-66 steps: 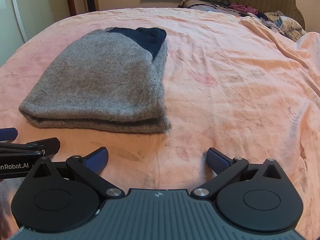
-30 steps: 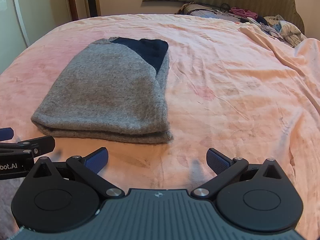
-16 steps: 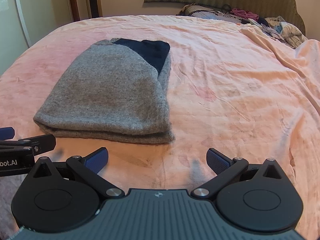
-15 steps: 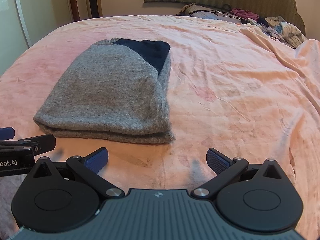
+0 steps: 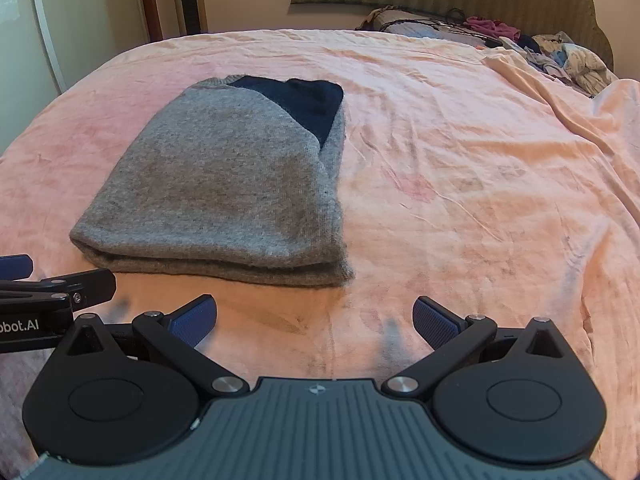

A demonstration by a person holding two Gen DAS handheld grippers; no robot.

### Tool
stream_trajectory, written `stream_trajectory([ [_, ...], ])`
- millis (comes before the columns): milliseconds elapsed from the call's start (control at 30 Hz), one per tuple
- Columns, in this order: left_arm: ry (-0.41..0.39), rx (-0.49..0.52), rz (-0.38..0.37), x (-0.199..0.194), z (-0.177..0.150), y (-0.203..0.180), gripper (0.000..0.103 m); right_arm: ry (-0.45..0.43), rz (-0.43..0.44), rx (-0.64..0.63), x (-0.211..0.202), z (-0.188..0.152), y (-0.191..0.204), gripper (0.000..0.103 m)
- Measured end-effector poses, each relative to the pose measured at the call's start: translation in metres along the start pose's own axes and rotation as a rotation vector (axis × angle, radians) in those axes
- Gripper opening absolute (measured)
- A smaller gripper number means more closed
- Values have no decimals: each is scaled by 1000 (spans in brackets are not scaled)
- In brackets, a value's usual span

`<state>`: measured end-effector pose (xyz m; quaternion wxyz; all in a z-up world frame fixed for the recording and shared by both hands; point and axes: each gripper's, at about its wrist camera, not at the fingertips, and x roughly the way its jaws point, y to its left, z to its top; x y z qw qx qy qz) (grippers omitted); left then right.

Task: Fold small clothes

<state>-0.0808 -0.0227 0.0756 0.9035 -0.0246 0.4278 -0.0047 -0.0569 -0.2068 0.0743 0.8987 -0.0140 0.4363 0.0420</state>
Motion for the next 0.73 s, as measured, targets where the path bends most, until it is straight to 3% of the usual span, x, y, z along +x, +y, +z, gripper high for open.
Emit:
stream_trajectory([
  [733,-12,-46,11,3,-7,13,102,2,5,2,0,-1,-1,103],
])
